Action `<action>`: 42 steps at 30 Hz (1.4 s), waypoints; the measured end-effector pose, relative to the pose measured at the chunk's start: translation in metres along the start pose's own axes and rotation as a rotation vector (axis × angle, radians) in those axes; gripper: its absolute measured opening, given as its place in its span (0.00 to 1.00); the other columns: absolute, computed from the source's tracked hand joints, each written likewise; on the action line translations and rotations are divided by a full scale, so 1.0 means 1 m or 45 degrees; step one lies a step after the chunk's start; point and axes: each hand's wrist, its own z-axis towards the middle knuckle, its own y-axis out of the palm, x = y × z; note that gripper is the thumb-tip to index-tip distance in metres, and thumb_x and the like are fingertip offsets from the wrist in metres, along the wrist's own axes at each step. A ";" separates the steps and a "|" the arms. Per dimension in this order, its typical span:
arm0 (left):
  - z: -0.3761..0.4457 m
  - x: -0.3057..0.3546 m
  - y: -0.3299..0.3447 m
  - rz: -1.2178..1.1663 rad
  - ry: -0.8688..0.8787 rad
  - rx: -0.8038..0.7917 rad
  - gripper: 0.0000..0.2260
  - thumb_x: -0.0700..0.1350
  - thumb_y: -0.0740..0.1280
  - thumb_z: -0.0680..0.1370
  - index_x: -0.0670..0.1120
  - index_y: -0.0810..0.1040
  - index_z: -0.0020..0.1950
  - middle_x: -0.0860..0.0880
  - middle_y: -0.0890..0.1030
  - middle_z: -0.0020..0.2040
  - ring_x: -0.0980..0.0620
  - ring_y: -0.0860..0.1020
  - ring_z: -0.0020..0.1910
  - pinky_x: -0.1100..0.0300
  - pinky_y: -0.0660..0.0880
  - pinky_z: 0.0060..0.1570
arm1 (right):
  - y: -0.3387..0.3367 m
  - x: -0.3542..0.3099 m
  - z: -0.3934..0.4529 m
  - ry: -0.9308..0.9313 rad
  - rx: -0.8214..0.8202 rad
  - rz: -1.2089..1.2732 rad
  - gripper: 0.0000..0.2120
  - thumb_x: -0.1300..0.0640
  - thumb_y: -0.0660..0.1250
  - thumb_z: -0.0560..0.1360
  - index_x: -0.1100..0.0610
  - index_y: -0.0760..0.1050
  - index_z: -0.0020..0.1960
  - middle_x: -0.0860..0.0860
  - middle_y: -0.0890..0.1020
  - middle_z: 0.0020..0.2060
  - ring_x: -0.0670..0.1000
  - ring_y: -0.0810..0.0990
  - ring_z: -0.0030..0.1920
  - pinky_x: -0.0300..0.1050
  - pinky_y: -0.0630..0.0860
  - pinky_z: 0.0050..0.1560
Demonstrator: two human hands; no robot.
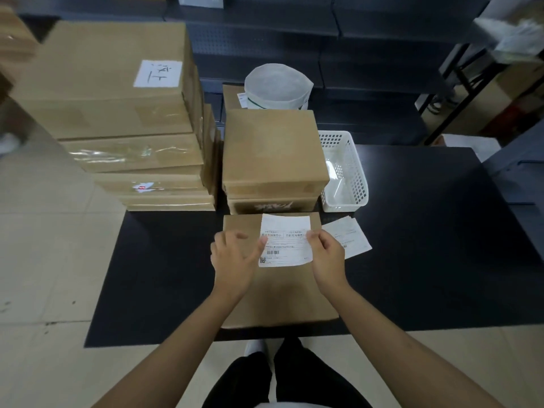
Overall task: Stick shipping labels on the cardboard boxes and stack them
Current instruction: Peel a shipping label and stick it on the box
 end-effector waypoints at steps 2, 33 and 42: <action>0.002 -0.008 0.001 0.051 -0.042 -0.117 0.14 0.57 0.64 0.77 0.46 0.79 0.50 0.51 0.70 0.56 0.49 0.66 0.59 0.53 0.63 0.61 | 0.002 0.004 -0.002 -0.015 -0.019 -0.076 0.16 0.55 0.62 0.80 0.67 0.74 0.41 0.56 0.78 0.36 0.49 0.74 0.37 0.42 0.70 0.38; 0.008 -0.034 0.043 0.634 0.200 -0.168 0.14 0.55 0.60 0.80 0.47 0.78 0.47 0.48 0.68 0.59 0.48 0.64 0.61 0.53 0.59 0.63 | 0.001 0.045 0.017 -0.457 -0.097 -1.204 0.12 0.52 0.60 0.80 0.58 0.77 0.44 0.49 0.77 0.41 0.50 0.74 0.41 0.44 0.71 0.38; 0.011 -0.039 0.049 0.765 0.274 -0.109 0.15 0.55 0.62 0.79 0.46 0.80 0.45 0.47 0.71 0.57 0.46 0.68 0.59 0.51 0.64 0.61 | 0.006 0.057 0.021 -0.607 -0.043 -1.431 0.08 0.56 0.69 0.73 0.59 0.77 0.39 0.53 0.77 0.35 0.53 0.75 0.34 0.44 0.70 0.32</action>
